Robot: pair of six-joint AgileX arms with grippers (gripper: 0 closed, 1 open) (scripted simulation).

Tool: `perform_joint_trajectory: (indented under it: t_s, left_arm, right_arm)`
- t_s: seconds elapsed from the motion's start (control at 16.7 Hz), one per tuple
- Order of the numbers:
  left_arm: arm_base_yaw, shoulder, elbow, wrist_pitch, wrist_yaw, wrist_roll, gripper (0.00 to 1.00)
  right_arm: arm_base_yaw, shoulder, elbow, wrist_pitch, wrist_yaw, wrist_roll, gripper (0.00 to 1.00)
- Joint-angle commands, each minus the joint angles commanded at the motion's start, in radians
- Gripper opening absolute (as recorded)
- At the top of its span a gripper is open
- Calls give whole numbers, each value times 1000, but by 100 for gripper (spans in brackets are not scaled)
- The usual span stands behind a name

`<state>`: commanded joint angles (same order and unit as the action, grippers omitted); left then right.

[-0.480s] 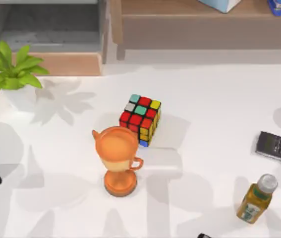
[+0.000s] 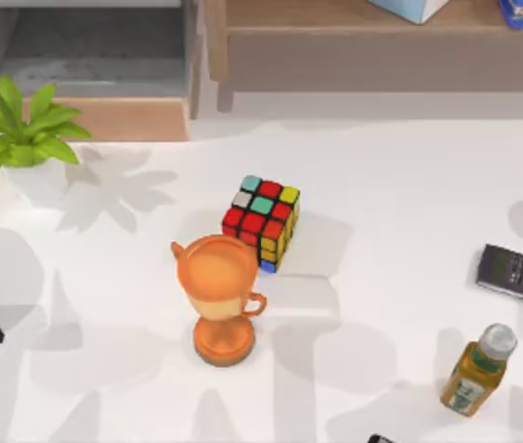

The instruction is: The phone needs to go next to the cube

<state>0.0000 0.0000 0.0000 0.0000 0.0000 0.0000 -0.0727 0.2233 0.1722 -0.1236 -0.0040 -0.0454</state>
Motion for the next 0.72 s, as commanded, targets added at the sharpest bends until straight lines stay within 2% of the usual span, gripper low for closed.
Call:
perform_joint_trajectory:
  t_s: [0.72]
  left_arm:
    - [0,0,0,0,0,0,100]
  right_arm:
    - [-312,1169,663,-532,-6,-159,100]
